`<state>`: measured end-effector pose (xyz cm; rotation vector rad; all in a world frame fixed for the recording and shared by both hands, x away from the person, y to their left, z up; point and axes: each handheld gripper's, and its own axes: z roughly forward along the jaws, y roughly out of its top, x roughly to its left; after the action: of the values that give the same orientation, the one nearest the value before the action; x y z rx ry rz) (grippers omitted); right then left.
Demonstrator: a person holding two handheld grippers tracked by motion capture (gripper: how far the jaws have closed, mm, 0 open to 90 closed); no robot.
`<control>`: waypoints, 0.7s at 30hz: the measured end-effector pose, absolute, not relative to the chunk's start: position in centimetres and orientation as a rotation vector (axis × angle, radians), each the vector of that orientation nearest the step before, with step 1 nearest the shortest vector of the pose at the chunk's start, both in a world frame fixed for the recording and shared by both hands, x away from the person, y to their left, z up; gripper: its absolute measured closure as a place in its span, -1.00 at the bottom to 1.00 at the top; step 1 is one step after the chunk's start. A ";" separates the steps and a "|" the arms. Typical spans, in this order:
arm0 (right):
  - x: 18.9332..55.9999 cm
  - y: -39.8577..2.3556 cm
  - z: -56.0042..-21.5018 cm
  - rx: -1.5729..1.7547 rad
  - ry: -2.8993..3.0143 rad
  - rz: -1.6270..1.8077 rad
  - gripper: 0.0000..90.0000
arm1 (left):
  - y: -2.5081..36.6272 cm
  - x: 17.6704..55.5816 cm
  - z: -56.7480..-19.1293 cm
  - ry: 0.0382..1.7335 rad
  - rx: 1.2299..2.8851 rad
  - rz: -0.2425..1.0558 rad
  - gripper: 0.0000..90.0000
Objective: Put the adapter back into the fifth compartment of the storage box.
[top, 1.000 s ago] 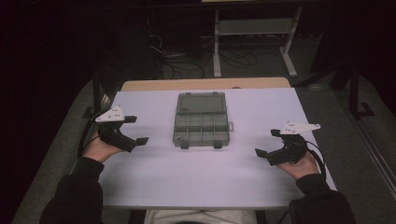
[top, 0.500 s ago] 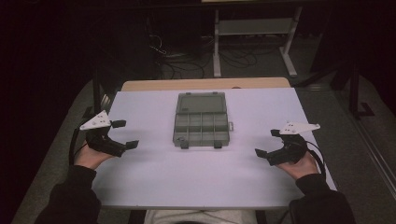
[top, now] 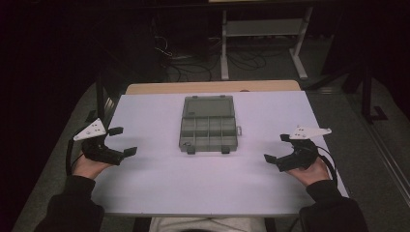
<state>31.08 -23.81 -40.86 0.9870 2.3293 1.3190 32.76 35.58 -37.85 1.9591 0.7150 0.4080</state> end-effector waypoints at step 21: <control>31.1 -23.8 -40.9 0.992 2.334 1.321 -1.00 | 38.6 31.8 -39.1 0.794 1.890 0.481 -1.00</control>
<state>31.09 -23.80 -40.95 0.9920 2.3338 1.3210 31.80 38.64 -39.09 1.8897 0.7943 0.4814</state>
